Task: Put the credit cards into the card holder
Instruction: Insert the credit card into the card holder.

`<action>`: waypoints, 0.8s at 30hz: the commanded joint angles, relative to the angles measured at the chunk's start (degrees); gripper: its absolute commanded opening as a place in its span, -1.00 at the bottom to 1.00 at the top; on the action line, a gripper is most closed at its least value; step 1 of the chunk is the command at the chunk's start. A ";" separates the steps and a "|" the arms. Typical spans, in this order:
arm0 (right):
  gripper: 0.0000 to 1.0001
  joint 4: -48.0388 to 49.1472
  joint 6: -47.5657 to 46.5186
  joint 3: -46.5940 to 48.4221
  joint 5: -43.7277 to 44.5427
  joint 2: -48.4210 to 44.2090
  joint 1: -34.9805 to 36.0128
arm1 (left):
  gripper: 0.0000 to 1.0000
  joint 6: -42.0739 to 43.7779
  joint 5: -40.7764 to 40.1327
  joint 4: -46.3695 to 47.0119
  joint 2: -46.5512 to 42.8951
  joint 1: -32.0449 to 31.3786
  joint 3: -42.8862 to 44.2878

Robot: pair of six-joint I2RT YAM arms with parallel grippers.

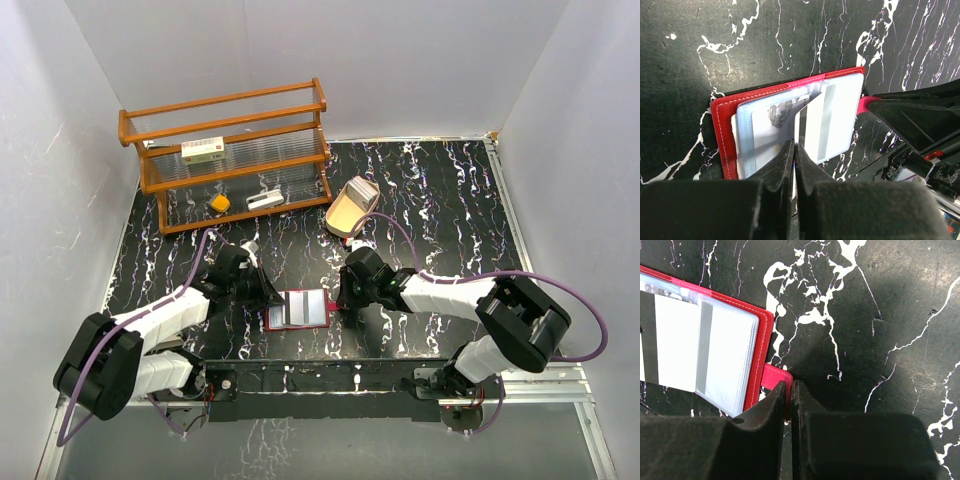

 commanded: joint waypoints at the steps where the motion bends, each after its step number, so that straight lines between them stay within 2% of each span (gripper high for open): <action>1: -0.95 0.83 -0.56 0.58 0.50 0.04 0.29 | -1.00 1.62 0.38 -1.82 0.70 0.32 1.32; 10: -0.95 0.84 -0.72 0.84 0.59 0.06 0.35 | -1.00 1.90 1.47 -4.16 0.64 0.63 2.73; 24: -0.96 0.92 -0.81 0.77 0.48 0.06 0.39 | -1.00 4.81 2.29 -3.57 5.64 1.06 4.93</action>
